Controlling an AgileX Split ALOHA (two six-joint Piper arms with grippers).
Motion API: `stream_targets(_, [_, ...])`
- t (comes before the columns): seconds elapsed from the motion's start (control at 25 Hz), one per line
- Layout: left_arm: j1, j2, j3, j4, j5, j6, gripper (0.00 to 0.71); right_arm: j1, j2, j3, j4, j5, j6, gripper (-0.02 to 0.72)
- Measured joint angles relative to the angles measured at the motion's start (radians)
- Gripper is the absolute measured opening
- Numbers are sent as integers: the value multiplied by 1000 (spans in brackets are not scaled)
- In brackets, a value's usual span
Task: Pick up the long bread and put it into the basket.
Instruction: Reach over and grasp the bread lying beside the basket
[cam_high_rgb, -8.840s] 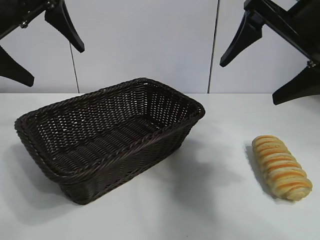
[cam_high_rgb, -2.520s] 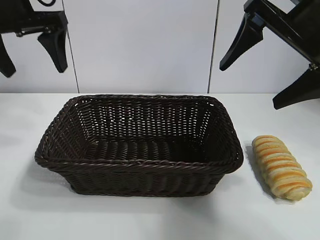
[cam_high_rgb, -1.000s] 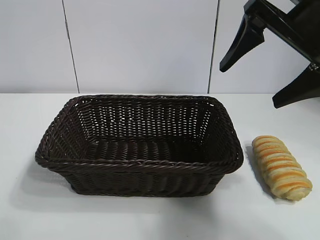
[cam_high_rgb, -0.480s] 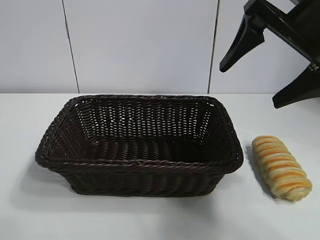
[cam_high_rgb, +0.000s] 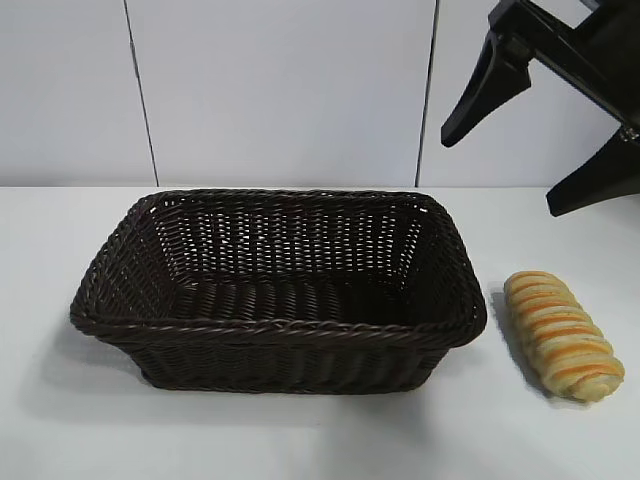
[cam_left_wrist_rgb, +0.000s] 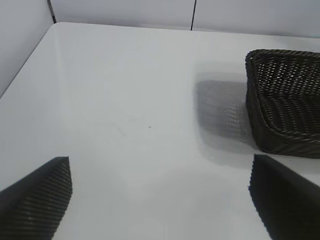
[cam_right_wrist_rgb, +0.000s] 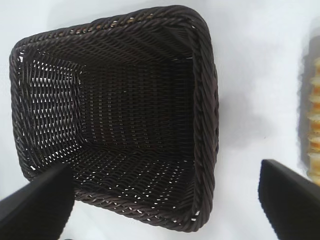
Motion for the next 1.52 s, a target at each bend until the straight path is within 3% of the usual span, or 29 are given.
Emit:
stream_targets(0.2, [-17, 0, 0, 0, -3, 1, 695, 0, 0, 0, -156, 13, 34, 694])
stream_targets(0.52, [-18, 0, 1, 3, 12, 21, 695, 0, 0, 0, -510, 31, 127, 694])
stream_targets(0.6, [-18, 0, 1, 3, 12, 21, 695, 0, 10, 0, -564, 31, 148, 694])
stream_targets(0.8, [-18, 0, 2, 3, 17, 54, 695, 0, 125, -4, -575, 23, 157, 694])
stream_targets(1.2, [-18, 0, 27, 4, 59, 64, 695, 0, 267, -5, -558, -132, 157, 694])
stream_targets(1.52, [-18, 0, 28, 6, 63, 64, 695, 0, 372, -5, -550, -185, 157, 683])
